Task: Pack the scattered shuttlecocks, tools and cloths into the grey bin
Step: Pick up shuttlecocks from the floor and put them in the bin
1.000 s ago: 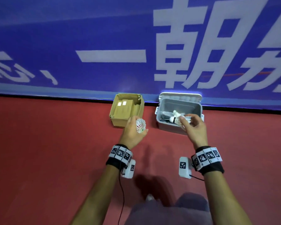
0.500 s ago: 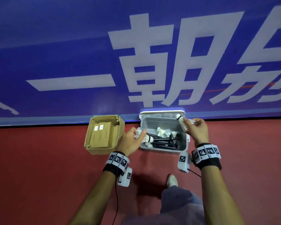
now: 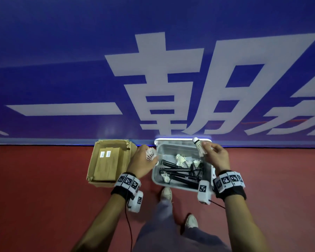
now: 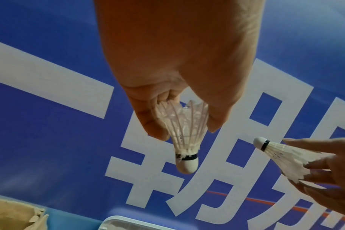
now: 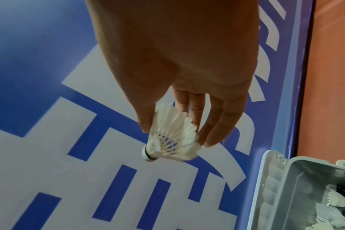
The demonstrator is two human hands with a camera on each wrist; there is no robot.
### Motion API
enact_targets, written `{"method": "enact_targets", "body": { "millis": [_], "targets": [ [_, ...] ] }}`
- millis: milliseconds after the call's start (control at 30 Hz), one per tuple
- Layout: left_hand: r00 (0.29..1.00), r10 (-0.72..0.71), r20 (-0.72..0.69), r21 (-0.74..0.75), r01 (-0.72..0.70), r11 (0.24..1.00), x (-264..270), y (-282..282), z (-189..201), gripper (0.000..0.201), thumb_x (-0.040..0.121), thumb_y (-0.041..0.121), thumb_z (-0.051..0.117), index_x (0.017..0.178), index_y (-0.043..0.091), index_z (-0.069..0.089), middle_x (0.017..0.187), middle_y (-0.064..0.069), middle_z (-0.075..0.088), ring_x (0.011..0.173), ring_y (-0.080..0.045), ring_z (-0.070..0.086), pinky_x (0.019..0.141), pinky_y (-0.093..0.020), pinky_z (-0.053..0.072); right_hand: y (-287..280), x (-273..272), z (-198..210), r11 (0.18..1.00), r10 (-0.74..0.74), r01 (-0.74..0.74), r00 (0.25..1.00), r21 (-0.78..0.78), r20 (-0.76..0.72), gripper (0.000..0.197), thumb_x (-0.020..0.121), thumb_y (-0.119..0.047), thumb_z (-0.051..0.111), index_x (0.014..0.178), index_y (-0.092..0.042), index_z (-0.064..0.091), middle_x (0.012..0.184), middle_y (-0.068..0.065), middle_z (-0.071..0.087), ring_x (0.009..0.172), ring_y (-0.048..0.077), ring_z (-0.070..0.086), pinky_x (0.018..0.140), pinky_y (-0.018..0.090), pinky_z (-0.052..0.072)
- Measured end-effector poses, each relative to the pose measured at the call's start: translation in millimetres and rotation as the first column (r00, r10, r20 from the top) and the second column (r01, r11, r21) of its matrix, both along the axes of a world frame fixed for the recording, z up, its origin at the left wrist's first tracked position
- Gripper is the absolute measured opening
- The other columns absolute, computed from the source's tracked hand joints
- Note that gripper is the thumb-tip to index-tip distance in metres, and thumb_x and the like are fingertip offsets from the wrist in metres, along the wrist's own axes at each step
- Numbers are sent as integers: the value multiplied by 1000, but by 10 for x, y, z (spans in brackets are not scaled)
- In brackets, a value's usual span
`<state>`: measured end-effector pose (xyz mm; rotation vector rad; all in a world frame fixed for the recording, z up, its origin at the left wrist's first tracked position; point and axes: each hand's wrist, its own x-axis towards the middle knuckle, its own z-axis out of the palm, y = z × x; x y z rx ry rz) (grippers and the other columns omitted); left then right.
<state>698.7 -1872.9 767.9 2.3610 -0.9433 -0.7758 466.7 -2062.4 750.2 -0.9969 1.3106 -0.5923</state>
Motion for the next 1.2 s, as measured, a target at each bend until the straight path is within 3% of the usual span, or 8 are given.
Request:
{"method": "enact_targets", "body": {
  "millis": [267, 433, 633, 833, 900, 1033, 1133, 1200],
  "targets": [
    [952, -298, -65, 90, 303, 949, 446, -1218, -667, 51, 78, 18, 81, 121, 11, 54, 113, 1, 46, 103, -16, 50, 86, -17, 35, -326, 35, -518, 965, 217, -201, 973, 169, -77, 63, 64, -42, 93, 111, -5, 72, 87, 4, 75, 68, 13, 65, 68, 24, 56],
    [893, -431, -126, 322, 448, 834, 380, -1698, -1475, 56, 71, 38, 77, 115, 21, 45, 119, 0, 54, 111, -26, 60, 92, -37, 52, -409, -62, -1178, 898, 392, -313, 888, 310, -239, 50, 69, -43, 93, 84, -3, 67, 68, 5, 62, 55, 11, 57, 55, 19, 47],
    [852, -523, -39, 508, 468, 724, 258, -1711, -2805, 81, 86, 65, 55, 145, 16, 32, 124, -6, 65, 108, -32, 67, 82, -35, 53, -653, -121, -2572, 869, 467, -329, 792, 369, -393, 48, 86, -45, 79, 97, 1, 71, 74, 3, 63, 64, 12, 57, 43, 8, 38],
    [843, -528, -99, 592, 477, 650, 43, -1394, -4308, 67, 91, 60, 48, 136, 11, 40, 138, -7, 54, 122, -31, 55, 95, -37, 47, -752, -350, -4288, 775, 628, -433, 606, 460, -488, 37, 90, -50, 72, 102, -15, 74, 96, 11, 70, 97, 27, 67, 64, 19, 41],
    [852, -516, -90, 591, 463, 661, -4, -1316, -4627, 63, 87, 58, 51, 129, 10, 43, 135, -10, 52, 114, -30, 56, 86, -35, 47, -803, -434, -4664, 739, 673, -475, 508, 477, -537, 45, 92, -51, 69, 115, -11, 73, 113, 16, 71, 110, 32, 66, 75, 22, 37],
    [893, -430, -133, 547, 428, 719, -49, -1244, -5270, 42, 91, 17, 66, 123, -1, 47, 128, -11, 44, 111, -28, 50, 85, -20, 33, -941, -461, -5361, 687, 720, -536, 406, 491, -563, 57, 90, -64, 63, 108, -11, 70, 114, 20, 70, 105, 34, 65, 75, 27, 39],
    [895, -407, -182, 521, 438, 732, -48, -1275, -5568, 72, 77, 16, 80, 137, -2, 44, 145, -19, 40, 127, -36, 48, 103, -39, 43, -1040, -428, -5660, 621, 770, -607, 355, 495, -530, 83, 73, -88, 50, 110, -15, 68, 110, 16, 70, 104, 33, 66, 82, 32, 46],
    [883, -427, -194, 545, 458, 702, -19, -1304, -5691, 102, 72, 22, 85, 155, 4, 29, 164, -18, 20, 145, -38, 34, 114, -46, 38, -1121, -381, -5694, 597, 780, -636, 319, 489, -538, 78, 83, -77, 56, 127, -13, 63, 123, 17, 68, 115, 35, 64, 91, 34, 48]
  ]
}}
